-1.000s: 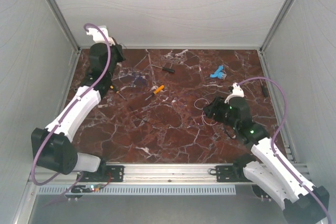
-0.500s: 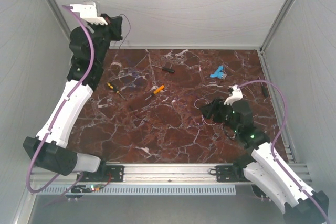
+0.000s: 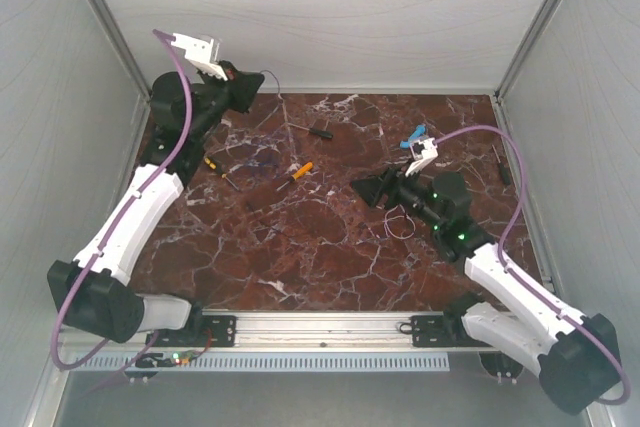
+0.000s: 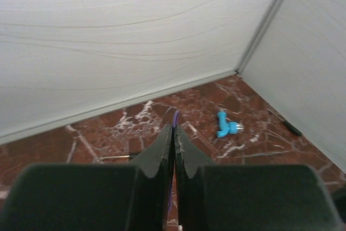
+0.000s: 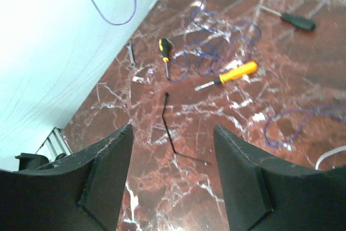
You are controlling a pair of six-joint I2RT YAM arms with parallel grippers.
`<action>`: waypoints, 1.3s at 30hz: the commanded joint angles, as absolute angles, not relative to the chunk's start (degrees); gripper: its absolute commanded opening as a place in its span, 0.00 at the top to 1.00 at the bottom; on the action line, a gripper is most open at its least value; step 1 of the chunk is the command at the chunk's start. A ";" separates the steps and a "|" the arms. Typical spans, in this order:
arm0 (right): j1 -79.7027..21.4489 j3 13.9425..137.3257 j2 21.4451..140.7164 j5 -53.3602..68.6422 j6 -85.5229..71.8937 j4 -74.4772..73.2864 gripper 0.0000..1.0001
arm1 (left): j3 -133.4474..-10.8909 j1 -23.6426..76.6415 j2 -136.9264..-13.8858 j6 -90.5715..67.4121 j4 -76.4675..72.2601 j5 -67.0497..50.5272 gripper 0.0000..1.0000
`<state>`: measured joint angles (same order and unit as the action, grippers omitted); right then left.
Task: Zip-tie the wires
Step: Untie the cable at the center of the board.
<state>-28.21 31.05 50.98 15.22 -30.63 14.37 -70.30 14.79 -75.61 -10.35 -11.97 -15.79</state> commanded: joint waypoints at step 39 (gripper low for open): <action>-38.89 81.82 117.78 12.48 -24.44 41.85 0.42 | -71.87 16.08 -69.21 -11.20 -19.97 -33.19 1.00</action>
<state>-37.67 76.16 113.78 14.81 -26.98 42.76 -71.31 15.88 -70.96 -12.03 -17.87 -33.74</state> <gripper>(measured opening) 0.604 0.006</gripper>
